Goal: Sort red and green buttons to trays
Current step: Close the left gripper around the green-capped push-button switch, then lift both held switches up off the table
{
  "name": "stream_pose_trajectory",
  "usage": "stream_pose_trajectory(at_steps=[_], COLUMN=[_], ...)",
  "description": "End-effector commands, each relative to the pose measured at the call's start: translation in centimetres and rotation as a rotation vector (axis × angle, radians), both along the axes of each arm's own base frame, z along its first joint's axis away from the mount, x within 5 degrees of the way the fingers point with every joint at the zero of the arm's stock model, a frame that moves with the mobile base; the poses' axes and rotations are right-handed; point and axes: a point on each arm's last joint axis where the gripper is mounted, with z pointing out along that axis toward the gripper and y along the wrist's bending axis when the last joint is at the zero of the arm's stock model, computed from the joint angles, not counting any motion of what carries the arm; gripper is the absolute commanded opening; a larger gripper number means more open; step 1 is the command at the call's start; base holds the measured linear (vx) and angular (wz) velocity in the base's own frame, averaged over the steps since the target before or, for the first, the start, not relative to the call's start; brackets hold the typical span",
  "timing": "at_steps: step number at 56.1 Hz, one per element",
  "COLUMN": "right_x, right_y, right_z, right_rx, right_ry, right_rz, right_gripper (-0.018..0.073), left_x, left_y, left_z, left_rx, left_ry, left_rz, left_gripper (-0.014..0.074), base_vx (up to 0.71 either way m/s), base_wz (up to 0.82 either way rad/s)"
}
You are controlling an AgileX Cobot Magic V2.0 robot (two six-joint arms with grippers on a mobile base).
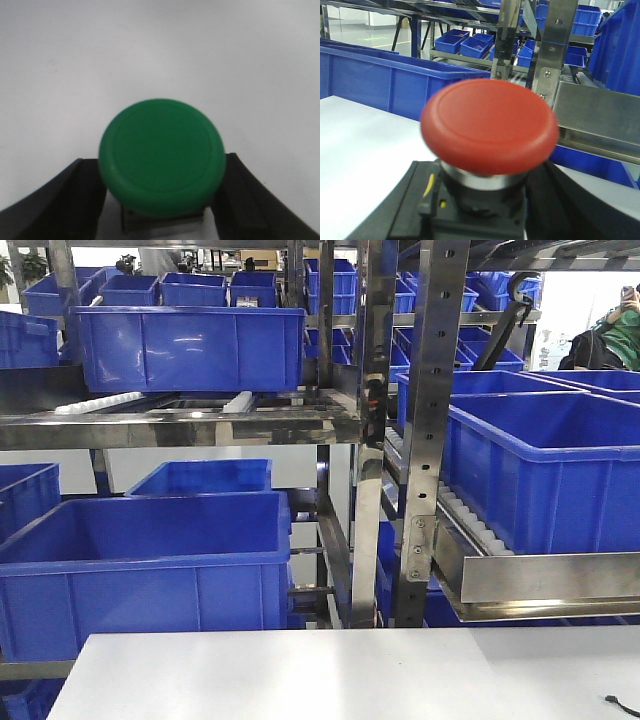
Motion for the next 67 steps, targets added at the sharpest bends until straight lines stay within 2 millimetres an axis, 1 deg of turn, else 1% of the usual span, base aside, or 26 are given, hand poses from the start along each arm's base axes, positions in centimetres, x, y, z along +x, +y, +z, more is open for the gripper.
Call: stream_pose_trajectory(at_steps=[1,10,15,21,22,23,38,43,54,62,67], right_x=[-0.8,-0.8,-0.8,-0.8,-0.8,-0.8,-0.8,-0.8,-0.8,-0.8,-0.8], right_y=[0.2,0.2,0.2,0.2,0.2,0.2,0.2,0.2,0.2,0.2,0.1], right_z=[2.0,2.0,2.0,2.0,2.0,2.0,2.0,2.0,2.0,2.0,2.0], right_rx=[0.113,0.113,0.113,0.113,0.113,0.113,0.113,0.113,0.113,0.112,0.113], right_ry=[-0.212,-0.212,-0.212,-0.212,-0.212,-0.212,-0.212,-0.212,-0.212,-0.211,-0.211], right_rz=[0.028,0.028,0.028,0.028,0.028,0.028,0.028,0.028,0.028,0.028,0.024], right_gripper=[-0.0008,-0.0008,-0.0008,-0.0008,-0.0008,-0.0008,-0.0008,-0.0008,-0.0008,-0.0008,-0.0008], left_x=[0.7,0.7,0.7,0.7,0.7,0.7,1.0,1.1,1.0,0.3,-0.2], left_y=[-0.1,-0.2,-0.2,-0.2,-0.2,-0.2,-0.4,-0.4,-0.5,-0.8,-0.9], left_z=[1.3,1.3,1.3,1.3,1.3,1.5,2.4,3.1,5.7,7.8,9.1], left_rx=[-0.036,-0.037,-0.037,-0.039,-0.039,-0.046,-0.076,-0.082,-0.089,-0.068,-0.084], left_ry=[-0.088,-0.088,-0.088,-0.087,-0.087,-0.108,-0.187,-0.212,-0.276,-0.286,-0.277], left_rz=[0.019,-0.005,-0.005,-0.003,-0.003,-0.002,-0.004,-0.005,-0.022,-0.1,-0.111], left_gripper=[0.0526,0.0512,0.0449,0.0282,0.0241,-0.0007,-0.0005,-0.0004,-0.0004,-0.0002,-0.0001], base_vx=[0.0,0.0,0.0,0.0,0.0,0.0,0.0,0.0,0.0,0.0,0.0], base_wz=[0.0,0.0,0.0,0.0,0.0,0.0,0.0,0.0,0.0,0.0,0.0])
